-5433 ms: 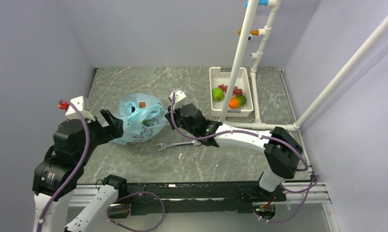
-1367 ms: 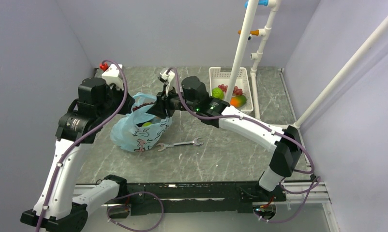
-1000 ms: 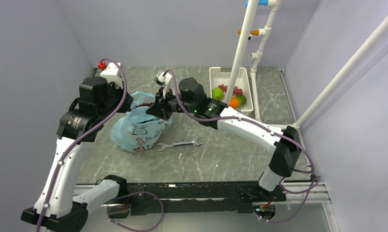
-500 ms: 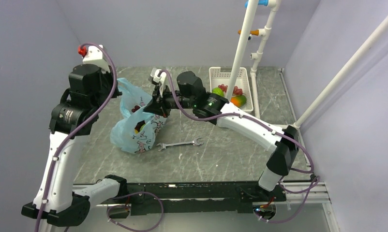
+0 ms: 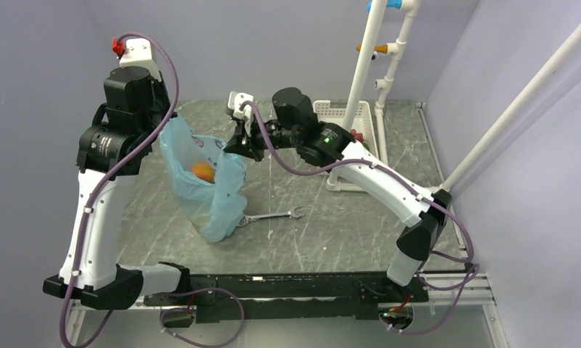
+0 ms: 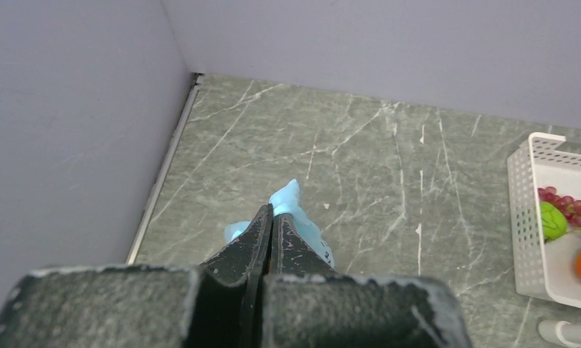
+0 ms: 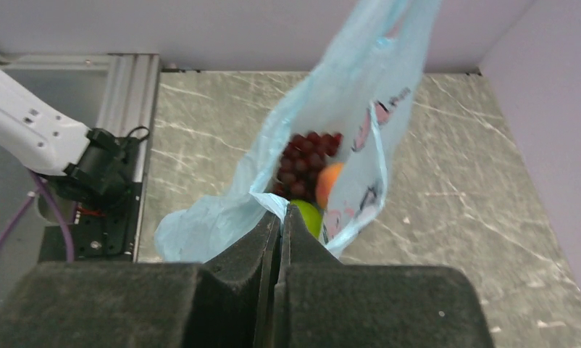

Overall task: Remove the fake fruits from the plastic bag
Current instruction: Adjust the plastic bag at the center of the board.

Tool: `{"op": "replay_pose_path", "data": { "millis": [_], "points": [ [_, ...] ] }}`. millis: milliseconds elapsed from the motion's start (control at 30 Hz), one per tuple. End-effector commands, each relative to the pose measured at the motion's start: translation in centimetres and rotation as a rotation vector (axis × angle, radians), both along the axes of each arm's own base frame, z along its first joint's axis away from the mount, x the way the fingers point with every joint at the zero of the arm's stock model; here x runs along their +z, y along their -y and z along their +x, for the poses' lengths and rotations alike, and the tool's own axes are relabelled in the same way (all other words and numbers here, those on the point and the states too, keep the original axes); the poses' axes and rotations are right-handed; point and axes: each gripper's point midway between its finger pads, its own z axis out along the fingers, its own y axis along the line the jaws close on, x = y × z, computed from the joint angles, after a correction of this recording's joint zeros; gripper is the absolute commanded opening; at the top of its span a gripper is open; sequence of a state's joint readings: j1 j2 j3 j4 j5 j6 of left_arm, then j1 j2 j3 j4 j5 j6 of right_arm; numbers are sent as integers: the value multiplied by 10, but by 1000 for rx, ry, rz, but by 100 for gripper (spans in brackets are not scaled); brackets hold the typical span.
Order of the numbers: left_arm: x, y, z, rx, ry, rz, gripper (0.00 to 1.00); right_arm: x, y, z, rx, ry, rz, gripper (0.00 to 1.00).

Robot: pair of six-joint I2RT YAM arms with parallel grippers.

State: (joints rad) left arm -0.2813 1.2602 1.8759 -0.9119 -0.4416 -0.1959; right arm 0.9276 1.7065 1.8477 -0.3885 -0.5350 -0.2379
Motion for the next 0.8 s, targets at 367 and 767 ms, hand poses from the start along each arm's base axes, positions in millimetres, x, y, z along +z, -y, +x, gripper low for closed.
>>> {"op": "replay_pose_path", "data": {
  "millis": [367, 767],
  "points": [
    [-11, -9, 12, 8, -45, 100, 0, 3, 23, -23, 164, -15, -72, 0],
    [-47, -17, 31, 44, -190, 61, 0, -79, -41, -145, 367, -21, -278, 0]
  ]
}}
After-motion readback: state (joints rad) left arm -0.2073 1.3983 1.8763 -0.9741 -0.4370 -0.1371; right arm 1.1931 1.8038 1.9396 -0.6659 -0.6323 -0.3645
